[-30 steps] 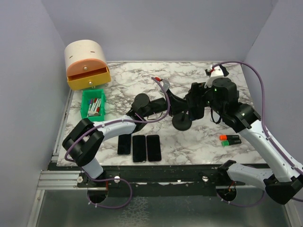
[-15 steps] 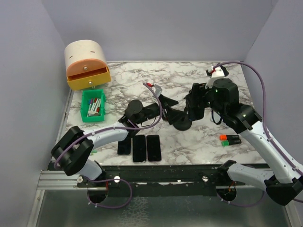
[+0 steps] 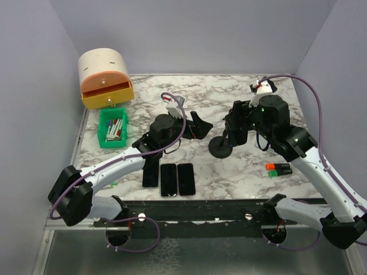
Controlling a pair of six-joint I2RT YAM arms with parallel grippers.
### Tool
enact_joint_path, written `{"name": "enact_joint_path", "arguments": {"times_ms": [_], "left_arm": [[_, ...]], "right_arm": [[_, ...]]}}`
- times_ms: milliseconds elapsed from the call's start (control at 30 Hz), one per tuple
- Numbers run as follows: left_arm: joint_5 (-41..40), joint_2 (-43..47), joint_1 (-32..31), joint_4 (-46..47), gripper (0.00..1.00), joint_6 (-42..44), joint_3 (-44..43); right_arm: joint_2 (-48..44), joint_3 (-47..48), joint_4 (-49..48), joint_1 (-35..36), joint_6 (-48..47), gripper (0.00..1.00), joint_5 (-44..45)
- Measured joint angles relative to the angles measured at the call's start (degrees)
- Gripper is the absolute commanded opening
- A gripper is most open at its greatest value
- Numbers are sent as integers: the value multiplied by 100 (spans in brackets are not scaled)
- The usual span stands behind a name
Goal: Remove the phone from the phone stand
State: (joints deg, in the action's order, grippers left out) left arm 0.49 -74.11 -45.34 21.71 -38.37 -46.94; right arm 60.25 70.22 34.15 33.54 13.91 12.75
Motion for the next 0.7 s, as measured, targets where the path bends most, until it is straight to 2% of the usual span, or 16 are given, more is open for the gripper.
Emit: {"name": "enact_joint_path", "arguments": {"times_ms": [67,100,133,233,467,600,700], "left_arm": [[7,-74,55,-326,99,140,-195],[57,-52,79,-256,99,157,-144],[212,94,125,94,99,81,295],[297,50,122,195,99,-11,332],[837,-256,-66,326,99,146,-114],[1132,-452,-428,363,93,584,-457],[1392,-608,-531,393,79,837,-723]], "right_arm": [[-7,0,11,0,0,45,-2],[-13,0,17,0,2,45,-2],[-28,0,37,0,0,45,-2],[-31,-7,35,0,2,45,-2],[-31,-11,31,0,26,43,-11],[-31,-11,31,0,26,42,-17],[-31,-11,31,0,26,42,-24]]}}
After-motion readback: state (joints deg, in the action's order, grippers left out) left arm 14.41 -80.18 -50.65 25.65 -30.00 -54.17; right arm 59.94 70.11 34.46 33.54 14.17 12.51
